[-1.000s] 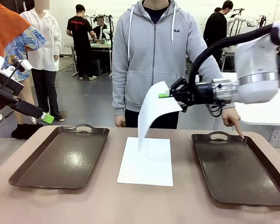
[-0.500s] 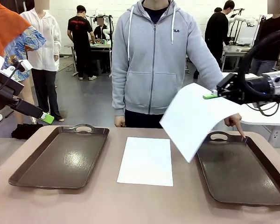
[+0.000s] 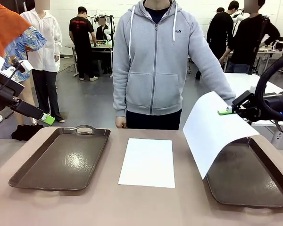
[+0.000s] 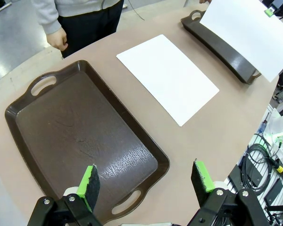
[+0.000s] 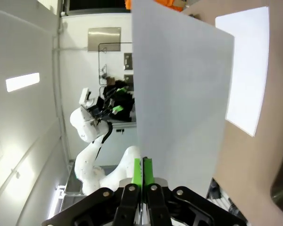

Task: Sort the A4 documents.
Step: Place the A4 Paper in the designated Handle tray.

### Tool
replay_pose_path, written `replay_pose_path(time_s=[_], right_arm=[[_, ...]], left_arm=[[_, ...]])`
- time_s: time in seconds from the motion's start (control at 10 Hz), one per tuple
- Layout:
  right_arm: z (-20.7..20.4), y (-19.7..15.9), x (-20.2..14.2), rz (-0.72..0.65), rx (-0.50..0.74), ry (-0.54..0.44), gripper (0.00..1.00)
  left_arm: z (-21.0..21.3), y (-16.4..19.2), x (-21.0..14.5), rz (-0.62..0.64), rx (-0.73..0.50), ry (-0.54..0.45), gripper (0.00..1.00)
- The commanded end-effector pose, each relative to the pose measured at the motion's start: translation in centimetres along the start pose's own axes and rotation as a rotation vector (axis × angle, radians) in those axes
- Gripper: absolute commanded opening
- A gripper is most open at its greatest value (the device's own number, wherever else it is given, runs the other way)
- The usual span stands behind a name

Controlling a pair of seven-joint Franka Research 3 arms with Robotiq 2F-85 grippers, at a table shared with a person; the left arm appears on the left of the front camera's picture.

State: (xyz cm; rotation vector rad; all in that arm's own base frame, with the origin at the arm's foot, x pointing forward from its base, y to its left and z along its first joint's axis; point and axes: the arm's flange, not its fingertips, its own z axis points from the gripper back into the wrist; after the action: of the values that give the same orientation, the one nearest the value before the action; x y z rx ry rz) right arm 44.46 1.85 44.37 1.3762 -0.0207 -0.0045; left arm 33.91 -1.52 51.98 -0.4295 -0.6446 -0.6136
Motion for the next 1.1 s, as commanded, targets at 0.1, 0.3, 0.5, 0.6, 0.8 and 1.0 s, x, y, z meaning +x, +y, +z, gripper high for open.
replay_pose_path(time_s=[0.1, 0.3, 0.5, 0.6, 0.8, 1.0], right_arm=[[1.7, -3.3, -0.2, 0.046, -0.077, -0.138, 0.01], [2.8, -4.5, 0.4, 0.06, -0.1, -0.103, 0.01], [4.4, -5.3, 2.0, 0.045, -0.114, -0.041, 0.01], [5.0, -5.7, 2.8, 0.033, -0.136, -0.004, 0.01], [6.6, -6.2, 4.3, 0.016, -0.18, 0.021, 0.01], [7.6, -6.7, 5.1, 0.028, -0.204, 0.013, 0.01]], left_arm=[[-0.1, 0.1, -0.1, -0.007, -0.016, -0.004, 1.0], [-0.1, 0.1, -0.1, -0.007, -0.016, -0.004, 1.0], [-0.1, 0.1, -0.1, -0.007, -0.016, -0.004, 1.0], [-0.1, 0.1, -0.1, -0.007, -0.016, -0.004, 1.0], [-0.1, 0.1, -0.1, -0.007, -0.016, -0.004, 1.0], [-0.1, 0.1, -0.1, -0.007, -0.016, -0.004, 1.0]])
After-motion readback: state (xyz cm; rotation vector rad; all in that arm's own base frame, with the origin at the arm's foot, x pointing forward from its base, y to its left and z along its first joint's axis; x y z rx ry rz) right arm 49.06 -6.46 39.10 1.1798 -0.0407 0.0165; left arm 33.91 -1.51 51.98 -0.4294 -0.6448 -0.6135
